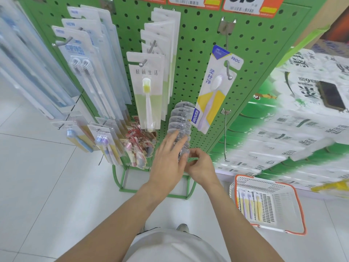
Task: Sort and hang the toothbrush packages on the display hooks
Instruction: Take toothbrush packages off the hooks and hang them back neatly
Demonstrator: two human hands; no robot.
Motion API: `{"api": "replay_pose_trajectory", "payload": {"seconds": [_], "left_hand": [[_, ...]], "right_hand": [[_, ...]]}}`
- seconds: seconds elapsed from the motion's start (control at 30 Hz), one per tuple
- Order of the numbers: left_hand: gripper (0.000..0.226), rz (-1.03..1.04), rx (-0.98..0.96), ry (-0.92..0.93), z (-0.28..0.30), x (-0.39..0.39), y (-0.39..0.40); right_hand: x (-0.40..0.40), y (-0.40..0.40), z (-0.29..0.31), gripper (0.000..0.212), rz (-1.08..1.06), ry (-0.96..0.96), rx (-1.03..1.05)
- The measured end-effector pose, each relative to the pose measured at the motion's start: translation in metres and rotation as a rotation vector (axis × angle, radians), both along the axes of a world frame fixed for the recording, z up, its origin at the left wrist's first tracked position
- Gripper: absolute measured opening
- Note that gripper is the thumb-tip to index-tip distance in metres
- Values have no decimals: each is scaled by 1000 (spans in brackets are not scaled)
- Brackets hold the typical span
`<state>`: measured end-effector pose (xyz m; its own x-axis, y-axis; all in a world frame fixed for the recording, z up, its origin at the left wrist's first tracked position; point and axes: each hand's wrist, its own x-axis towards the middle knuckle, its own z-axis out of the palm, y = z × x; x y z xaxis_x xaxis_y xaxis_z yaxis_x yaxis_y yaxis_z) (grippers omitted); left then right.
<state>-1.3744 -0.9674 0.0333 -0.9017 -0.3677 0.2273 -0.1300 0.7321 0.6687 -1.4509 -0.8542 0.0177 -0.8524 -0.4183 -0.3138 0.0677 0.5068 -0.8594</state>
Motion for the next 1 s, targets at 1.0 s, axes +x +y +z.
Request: {"api": "replay_pose_trajectory", "payload": {"seconds": [1.0], "left_hand": [[37,47,-37,47,-4,-7,0]], "right_hand": [[-105,-47,-17,16,-386,-352,-400]]}}
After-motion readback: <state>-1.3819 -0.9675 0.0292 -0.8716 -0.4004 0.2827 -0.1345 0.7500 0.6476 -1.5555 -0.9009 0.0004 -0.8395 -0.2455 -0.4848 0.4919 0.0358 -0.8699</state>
